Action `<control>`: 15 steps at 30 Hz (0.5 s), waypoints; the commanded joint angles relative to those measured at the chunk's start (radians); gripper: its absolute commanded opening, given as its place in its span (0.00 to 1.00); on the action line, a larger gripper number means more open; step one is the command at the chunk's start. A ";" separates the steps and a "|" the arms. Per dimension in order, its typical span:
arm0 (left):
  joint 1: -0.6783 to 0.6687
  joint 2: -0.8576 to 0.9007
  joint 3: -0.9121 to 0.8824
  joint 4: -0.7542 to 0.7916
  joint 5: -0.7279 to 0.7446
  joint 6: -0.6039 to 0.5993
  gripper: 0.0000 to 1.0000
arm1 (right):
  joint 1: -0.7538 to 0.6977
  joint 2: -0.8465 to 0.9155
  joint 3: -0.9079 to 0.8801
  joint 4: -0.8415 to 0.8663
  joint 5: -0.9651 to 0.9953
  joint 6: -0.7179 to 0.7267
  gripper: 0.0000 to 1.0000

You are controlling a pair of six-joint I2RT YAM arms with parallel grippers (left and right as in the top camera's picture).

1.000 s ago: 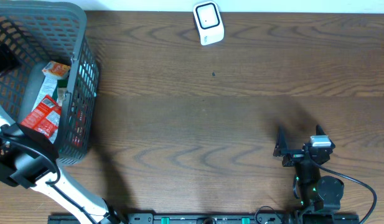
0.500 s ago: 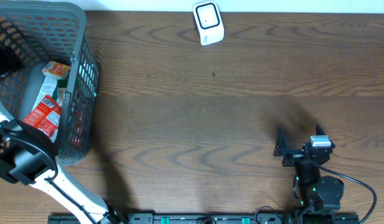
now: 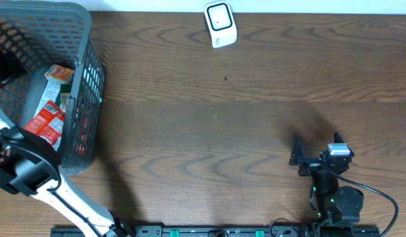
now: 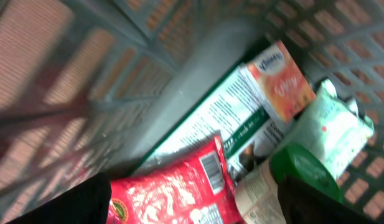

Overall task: Scan the item barcode
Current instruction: 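Grasp the green-capped jar in the basket with the left gripper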

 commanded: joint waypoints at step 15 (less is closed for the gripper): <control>-0.032 -0.145 0.018 -0.103 0.225 0.124 0.91 | 0.002 -0.005 -0.002 -0.004 -0.005 0.014 0.99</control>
